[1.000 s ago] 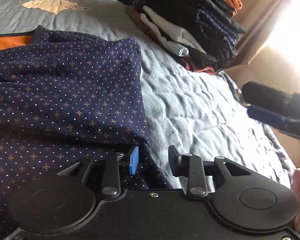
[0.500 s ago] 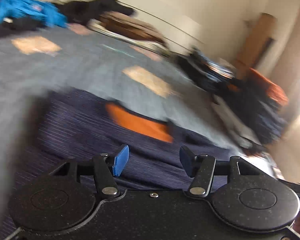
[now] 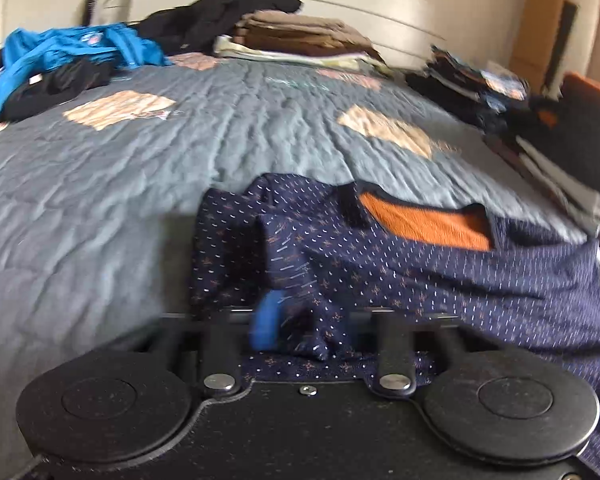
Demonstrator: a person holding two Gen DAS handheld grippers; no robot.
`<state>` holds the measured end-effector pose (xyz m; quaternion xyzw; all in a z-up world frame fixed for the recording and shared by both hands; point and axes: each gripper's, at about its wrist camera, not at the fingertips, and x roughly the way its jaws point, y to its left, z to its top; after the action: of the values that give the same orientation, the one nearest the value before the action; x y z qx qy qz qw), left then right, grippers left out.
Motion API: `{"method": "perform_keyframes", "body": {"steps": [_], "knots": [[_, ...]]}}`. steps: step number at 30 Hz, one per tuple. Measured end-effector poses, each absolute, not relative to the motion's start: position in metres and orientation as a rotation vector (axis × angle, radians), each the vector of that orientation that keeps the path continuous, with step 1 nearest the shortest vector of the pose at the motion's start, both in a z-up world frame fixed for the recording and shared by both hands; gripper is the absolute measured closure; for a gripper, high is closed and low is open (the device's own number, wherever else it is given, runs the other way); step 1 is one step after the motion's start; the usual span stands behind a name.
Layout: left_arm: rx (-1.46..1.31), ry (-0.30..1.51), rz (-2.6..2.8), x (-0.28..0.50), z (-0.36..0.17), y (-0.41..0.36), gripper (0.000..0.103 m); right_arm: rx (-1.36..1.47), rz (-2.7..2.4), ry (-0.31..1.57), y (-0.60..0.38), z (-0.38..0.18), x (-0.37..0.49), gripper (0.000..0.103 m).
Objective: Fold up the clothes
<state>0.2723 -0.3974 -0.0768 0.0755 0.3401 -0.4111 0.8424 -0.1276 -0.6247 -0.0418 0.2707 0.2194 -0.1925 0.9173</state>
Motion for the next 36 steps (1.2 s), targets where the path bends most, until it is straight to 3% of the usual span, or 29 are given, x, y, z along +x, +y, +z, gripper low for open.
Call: {"method": "perform_keyframes", "body": {"steps": [6, 11, 17, 21, 23, 25, 34, 36], "knots": [[0.075, 0.718, -0.875, 0.283, -0.064, -0.371, 0.095, 0.585, -0.371, 0.347, -0.62, -0.061, -0.108, 0.02], [0.052, 0.702, -0.902, 0.281, -0.054, -0.367, 0.094, 0.599, -0.425, 0.445, -0.619, -0.091, -0.089, 0.02], [0.133, 0.651, -0.979, 0.253, -0.044, -0.401, 0.077, 0.561, -0.471, 0.525, -0.618, -0.108, -0.084, 0.02], [0.188, 0.615, -1.03, 0.235, -0.037, -0.424, 0.072, 0.559, -0.478, 0.537, -0.617, -0.109, -0.082, 0.02], [0.215, 0.597, -1.055, 0.226, -0.033, -0.435, 0.051, 0.549, -0.479, 0.543, -0.615, -0.11, -0.082, 0.02], [0.242, 0.579, -1.08, 0.217, -0.029, -0.446, 0.04, 0.54, -0.479, 0.548, -0.614, -0.111, -0.081, 0.02], [0.441, 0.598, -1.243, 0.187, -0.071, -0.575, 0.041, 0.551, -0.478, 0.547, -0.616, -0.111, -0.081, 0.02], [0.499, 0.621, -1.28, 0.188, -0.079, -0.589, 0.047, 0.55, -0.478, 0.548, -0.616, -0.112, -0.08, 0.02]]}}
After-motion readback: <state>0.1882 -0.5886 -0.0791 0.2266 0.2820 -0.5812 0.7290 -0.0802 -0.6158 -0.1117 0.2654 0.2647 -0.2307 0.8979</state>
